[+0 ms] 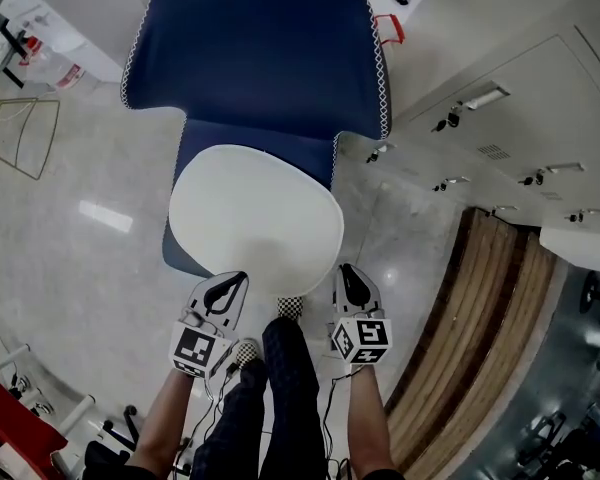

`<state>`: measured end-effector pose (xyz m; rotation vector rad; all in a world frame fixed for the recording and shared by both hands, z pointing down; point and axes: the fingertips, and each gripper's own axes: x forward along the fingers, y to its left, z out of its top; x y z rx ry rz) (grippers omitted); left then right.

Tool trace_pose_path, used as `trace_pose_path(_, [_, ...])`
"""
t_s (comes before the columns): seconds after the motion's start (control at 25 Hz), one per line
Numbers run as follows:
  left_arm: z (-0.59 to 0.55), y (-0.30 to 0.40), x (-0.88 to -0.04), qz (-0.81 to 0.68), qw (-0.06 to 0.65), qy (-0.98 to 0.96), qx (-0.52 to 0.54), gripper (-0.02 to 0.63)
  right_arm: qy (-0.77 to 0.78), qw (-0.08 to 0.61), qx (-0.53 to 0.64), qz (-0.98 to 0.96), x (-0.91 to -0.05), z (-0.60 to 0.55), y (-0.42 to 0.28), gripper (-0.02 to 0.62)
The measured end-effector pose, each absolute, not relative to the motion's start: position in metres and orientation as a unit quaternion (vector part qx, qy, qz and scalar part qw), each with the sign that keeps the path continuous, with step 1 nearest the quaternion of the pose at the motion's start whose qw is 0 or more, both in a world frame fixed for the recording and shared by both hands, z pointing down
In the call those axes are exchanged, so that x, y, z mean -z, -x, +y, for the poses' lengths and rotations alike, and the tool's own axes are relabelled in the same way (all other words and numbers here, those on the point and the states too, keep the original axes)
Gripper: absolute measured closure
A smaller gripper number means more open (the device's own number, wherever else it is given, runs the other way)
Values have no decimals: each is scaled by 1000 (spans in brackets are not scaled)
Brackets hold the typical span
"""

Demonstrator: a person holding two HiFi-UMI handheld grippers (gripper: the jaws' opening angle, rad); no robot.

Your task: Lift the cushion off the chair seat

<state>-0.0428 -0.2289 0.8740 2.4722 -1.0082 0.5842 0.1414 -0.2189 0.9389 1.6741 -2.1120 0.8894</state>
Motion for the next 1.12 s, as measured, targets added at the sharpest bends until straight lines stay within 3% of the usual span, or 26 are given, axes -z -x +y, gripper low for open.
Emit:
trace_pose_path(0.24, [-229, 43, -878, -362, 206, -884, -214, 586, -577, 143, -339, -730, -957, -216, -141, 555])
trace_pose_path(0.36, [-229, 43, -880, -364, 206, -883, -213, 586, -568, 136, -356, -730, -965, -218, -138, 480])
trace_pose_path(0.76, [-225, 47, -890, -365, 213, -875, -235, 586, -542, 131, -398, -728, -991, -222, -133, 370])
trace_pose_path(1.12, [-226, 48, -901, -371, 224, -868, -243, 586, -517, 130, -422, -733, -1010, -228, -124, 337])
